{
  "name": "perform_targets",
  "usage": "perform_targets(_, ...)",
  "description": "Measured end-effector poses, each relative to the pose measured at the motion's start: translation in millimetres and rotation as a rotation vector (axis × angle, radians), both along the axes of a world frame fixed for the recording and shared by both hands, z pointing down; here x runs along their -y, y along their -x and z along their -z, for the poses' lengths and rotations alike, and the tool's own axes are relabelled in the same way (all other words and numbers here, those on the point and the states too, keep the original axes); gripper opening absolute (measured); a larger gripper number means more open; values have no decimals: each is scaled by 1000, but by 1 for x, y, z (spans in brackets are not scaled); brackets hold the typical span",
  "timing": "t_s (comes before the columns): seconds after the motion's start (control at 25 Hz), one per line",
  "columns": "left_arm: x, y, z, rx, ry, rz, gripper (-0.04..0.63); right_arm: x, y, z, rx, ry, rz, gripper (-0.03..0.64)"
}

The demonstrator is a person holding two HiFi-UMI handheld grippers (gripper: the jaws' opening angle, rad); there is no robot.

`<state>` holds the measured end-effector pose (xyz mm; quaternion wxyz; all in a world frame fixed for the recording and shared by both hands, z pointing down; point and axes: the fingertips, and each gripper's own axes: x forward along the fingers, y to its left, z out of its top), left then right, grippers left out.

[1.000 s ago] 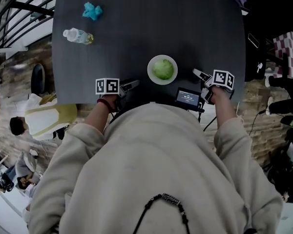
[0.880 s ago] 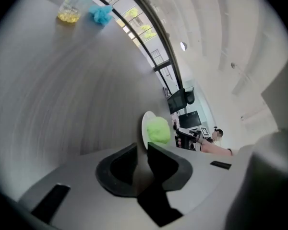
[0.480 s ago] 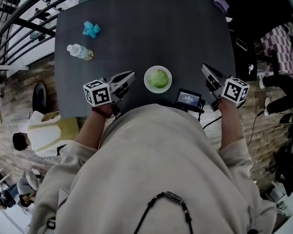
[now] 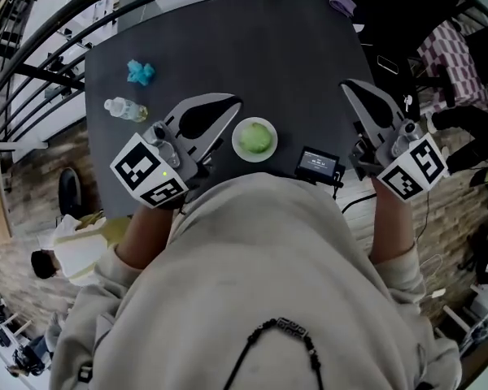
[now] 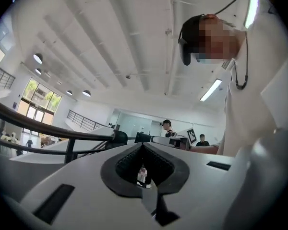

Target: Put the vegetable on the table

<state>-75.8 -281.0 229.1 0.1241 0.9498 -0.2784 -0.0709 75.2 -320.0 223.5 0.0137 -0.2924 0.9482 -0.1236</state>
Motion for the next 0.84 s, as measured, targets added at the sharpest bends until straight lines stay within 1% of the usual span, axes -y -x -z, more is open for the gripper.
perform_targets(0.08, 4, -9, 2, 8, 2, -12, 8, -6, -3, 17, 1, -51, -8, 15)
perform_targets(0.16, 4, -17, 4, 48, -27, -18, 8, -10, -3, 25, 8, -74, -7, 15)
perform_targets(0.32, -3, -27, 10, 60, -64, -52, 8, -17, -1, 30, 18, -86, -2, 15)
perform_targets(0.52, -4, -27, 17, 55, -74, -55, 8, -21, 4, 32, 10, -100, 22, 15)
perform_targets(0.72, -9, -32, 21, 87, -104, -76, 8, -21, 12, 35, 5, -115, 47, 15)
perform_targets(0.84, -11, -34, 21, 94, -101, -90, 8, -22, 16, 39, 8, -121, 60, 15)
